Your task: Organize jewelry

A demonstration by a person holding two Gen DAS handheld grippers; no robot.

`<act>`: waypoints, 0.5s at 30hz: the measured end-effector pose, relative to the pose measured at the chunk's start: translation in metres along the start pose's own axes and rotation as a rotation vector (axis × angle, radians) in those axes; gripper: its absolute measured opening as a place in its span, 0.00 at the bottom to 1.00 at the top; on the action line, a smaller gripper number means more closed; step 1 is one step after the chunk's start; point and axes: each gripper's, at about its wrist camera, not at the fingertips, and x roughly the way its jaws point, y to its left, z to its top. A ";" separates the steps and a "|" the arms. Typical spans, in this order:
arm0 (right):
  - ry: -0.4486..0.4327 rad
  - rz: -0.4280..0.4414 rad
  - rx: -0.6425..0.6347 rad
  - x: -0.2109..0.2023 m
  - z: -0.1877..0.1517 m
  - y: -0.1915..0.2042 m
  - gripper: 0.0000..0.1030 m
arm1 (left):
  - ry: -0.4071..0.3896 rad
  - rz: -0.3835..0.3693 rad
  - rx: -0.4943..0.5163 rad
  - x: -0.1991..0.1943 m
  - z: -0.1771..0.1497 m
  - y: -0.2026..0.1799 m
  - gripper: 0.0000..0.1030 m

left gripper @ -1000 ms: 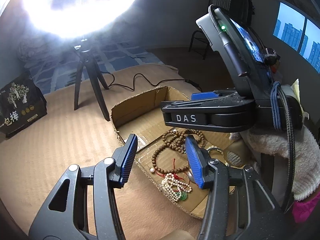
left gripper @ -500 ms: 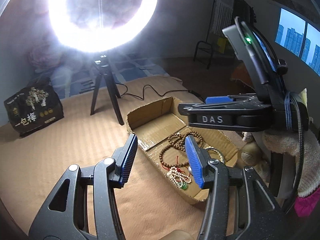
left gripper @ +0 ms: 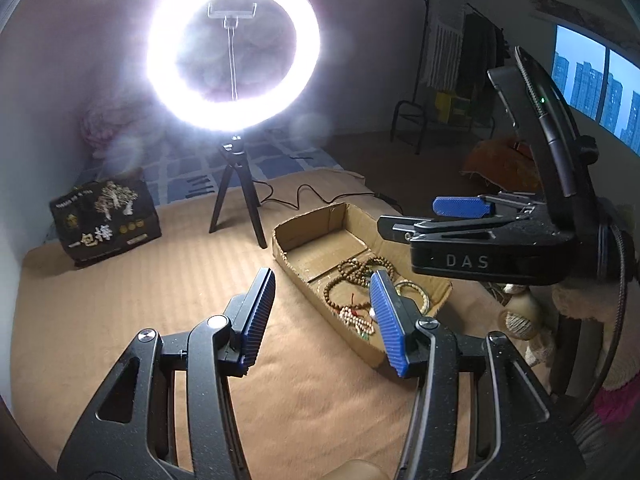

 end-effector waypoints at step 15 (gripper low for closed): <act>-0.069 -0.051 0.000 -0.048 -0.045 0.018 0.78 | -0.021 -0.004 0.023 -0.061 -0.043 -0.003 0.65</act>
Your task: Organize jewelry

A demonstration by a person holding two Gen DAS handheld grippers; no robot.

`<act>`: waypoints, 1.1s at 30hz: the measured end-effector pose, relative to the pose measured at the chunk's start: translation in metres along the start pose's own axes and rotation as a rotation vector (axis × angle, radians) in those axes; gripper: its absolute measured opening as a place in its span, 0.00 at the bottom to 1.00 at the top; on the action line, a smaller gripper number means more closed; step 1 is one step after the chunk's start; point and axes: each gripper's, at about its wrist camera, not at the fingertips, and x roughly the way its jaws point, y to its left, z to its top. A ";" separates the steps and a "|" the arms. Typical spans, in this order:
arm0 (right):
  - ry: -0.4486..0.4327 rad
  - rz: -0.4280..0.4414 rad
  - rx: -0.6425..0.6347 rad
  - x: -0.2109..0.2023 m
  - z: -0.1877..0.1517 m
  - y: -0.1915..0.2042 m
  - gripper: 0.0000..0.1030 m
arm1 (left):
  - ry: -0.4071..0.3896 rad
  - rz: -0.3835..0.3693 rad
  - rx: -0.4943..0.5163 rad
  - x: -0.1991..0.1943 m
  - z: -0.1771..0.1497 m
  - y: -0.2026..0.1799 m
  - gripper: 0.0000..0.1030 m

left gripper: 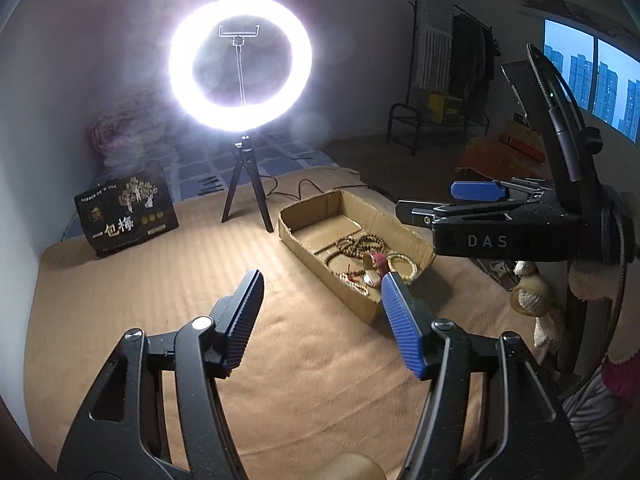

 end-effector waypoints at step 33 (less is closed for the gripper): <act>-0.051 -0.075 -0.010 -0.004 -0.024 0.003 0.78 | 0.028 0.135 0.046 0.002 -0.015 -0.012 1.00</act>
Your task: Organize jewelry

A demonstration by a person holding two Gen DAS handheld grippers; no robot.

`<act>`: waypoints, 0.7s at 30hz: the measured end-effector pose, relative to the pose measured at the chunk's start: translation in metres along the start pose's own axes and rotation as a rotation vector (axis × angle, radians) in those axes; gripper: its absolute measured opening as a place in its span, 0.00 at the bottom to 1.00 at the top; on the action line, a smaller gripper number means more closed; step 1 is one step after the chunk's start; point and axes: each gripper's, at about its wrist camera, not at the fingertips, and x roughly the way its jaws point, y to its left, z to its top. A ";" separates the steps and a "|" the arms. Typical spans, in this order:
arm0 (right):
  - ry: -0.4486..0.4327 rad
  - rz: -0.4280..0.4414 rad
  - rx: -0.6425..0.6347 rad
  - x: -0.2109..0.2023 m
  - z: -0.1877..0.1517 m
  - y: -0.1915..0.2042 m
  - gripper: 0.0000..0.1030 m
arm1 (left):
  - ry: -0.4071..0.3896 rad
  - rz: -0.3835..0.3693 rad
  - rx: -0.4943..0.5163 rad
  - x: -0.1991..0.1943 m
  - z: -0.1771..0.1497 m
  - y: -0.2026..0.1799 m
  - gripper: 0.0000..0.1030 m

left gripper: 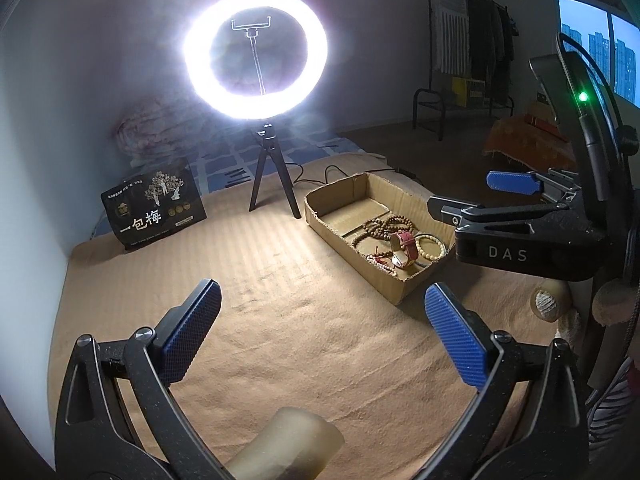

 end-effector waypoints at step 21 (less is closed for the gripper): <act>-0.001 -0.005 -0.008 0.000 -0.001 0.002 0.78 | 0.003 0.002 -0.003 0.001 0.001 0.000 1.00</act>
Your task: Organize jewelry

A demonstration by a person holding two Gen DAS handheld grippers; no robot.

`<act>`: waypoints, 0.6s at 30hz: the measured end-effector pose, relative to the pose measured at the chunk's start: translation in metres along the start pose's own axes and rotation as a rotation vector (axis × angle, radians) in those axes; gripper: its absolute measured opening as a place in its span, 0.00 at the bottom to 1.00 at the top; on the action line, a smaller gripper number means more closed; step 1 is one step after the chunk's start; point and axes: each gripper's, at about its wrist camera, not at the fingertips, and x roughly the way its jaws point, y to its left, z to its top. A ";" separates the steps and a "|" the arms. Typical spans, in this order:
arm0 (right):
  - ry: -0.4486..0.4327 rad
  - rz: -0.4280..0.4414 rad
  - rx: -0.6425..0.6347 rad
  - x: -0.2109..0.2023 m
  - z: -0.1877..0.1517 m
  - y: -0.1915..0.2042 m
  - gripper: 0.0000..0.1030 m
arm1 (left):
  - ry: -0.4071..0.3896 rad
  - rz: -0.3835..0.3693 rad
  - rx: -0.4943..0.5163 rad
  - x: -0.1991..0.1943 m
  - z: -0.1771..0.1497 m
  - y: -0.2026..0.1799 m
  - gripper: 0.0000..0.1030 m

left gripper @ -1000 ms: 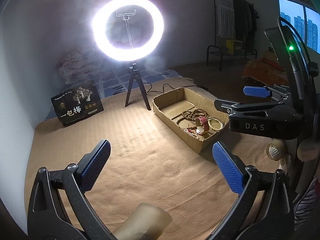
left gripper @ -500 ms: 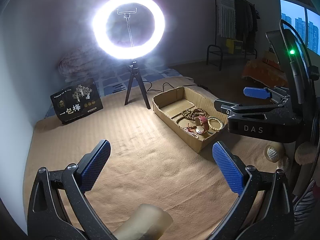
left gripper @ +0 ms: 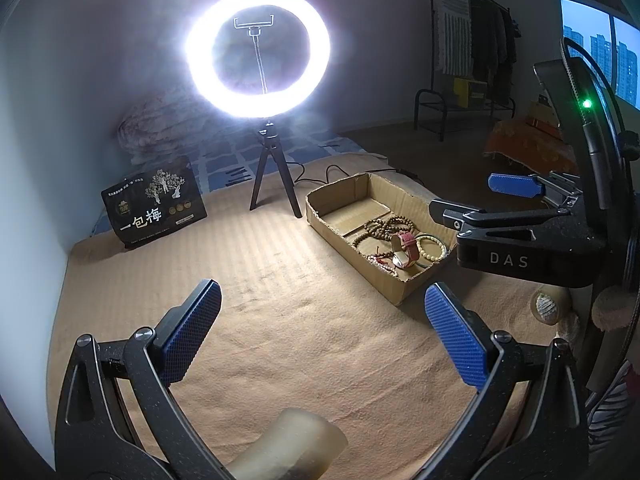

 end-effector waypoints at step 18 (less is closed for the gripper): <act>0.002 0.002 -0.001 0.000 0.000 0.001 0.78 | -0.001 0.002 -0.002 0.001 0.000 -0.001 1.00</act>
